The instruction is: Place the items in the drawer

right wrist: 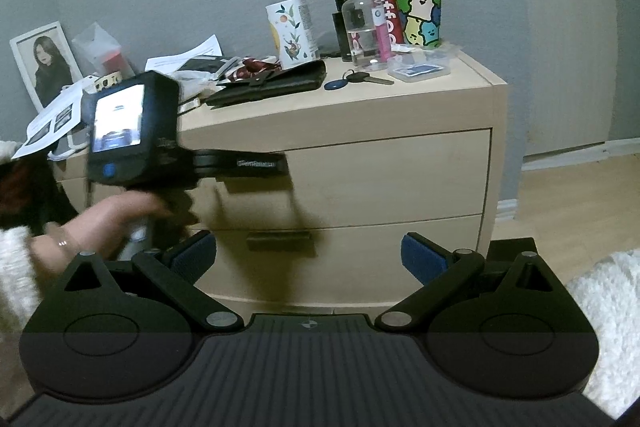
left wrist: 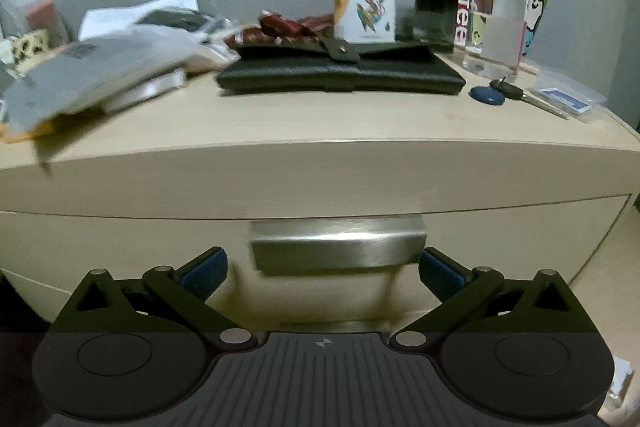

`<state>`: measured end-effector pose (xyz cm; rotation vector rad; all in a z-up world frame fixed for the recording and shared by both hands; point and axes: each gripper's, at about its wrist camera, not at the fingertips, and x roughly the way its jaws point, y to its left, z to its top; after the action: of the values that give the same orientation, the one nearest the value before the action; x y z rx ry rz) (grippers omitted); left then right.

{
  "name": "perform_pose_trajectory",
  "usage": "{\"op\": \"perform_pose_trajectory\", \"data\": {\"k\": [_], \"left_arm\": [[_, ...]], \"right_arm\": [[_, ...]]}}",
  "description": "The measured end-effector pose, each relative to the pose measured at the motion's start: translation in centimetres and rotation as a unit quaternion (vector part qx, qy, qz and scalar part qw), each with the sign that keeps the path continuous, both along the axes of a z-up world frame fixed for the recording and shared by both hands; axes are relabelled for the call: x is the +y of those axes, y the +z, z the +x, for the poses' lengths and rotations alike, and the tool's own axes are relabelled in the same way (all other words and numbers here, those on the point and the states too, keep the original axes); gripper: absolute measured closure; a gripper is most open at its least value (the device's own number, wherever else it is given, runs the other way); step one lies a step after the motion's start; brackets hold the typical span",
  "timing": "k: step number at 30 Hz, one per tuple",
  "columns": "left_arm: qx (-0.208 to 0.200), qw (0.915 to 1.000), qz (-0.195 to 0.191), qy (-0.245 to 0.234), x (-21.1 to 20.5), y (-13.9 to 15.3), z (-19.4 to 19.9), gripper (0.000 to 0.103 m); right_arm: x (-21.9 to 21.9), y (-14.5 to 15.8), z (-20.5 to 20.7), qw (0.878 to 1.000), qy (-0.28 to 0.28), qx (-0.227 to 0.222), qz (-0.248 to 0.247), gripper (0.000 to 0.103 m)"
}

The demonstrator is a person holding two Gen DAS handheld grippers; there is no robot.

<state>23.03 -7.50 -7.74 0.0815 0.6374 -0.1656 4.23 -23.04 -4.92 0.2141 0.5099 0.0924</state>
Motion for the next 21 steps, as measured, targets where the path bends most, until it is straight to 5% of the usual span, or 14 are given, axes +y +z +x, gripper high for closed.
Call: {"op": "perform_pose_trajectory", "data": {"k": [5,21], "left_arm": [[-0.009,0.9998,-0.017,0.003,2.4,1.8,-3.0,0.000],[-0.105,0.9928,-0.047,0.036,8.7,8.3,-14.4,0.000]], "right_arm": [[0.0,0.0,0.2,1.000,-0.004,-0.001,-0.004,0.001],[0.1,1.2,-2.2,0.993,-0.033,-0.111,-0.008,0.001]]}}
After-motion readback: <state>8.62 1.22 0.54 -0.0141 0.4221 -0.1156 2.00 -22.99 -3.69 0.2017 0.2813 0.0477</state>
